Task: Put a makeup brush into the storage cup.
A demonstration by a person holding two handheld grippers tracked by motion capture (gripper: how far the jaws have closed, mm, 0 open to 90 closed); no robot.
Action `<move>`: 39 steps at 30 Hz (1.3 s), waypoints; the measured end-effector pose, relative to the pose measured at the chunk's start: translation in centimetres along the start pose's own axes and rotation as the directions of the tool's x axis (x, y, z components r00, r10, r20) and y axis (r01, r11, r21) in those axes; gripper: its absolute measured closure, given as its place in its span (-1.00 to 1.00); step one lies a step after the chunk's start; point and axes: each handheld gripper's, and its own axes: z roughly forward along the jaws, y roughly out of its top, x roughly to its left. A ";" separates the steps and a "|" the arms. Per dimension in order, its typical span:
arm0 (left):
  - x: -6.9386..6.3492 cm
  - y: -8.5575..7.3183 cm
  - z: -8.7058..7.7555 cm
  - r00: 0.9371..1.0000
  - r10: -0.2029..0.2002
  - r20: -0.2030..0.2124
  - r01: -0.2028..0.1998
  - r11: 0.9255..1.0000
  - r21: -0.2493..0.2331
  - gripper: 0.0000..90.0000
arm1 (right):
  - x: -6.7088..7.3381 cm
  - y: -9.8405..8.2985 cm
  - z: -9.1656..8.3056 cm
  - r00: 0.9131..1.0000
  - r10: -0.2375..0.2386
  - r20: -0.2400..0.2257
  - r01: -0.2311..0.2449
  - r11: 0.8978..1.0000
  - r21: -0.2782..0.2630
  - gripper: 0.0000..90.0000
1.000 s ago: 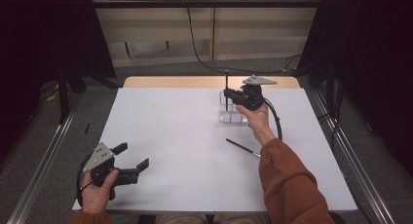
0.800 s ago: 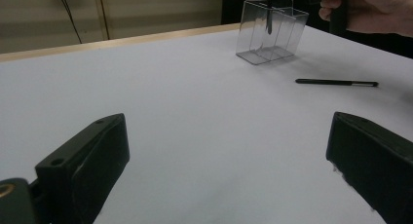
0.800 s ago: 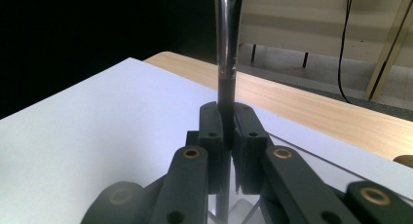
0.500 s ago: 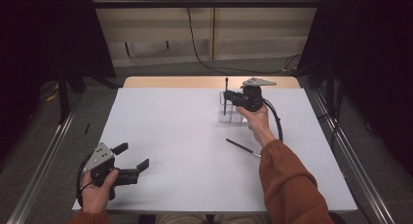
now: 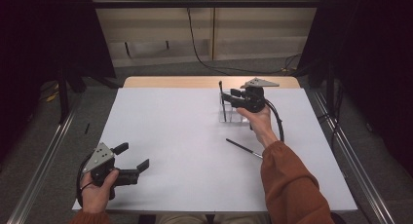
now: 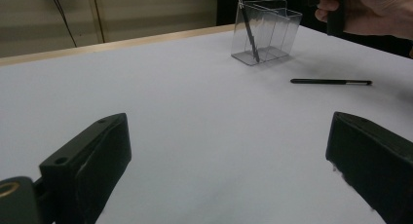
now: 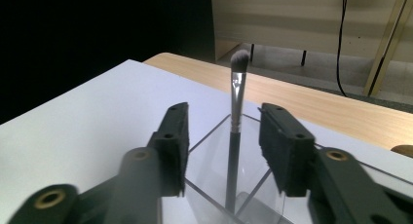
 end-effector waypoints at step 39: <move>0.2 -0.1 -0.6 0.999 -0.028 -0.019 0.027 0.999 -0.022 -0.95 | 1.6 -0.8 -5.1 0.998 -0.041 -0.052 0.040 0.999 -0.032 -0.92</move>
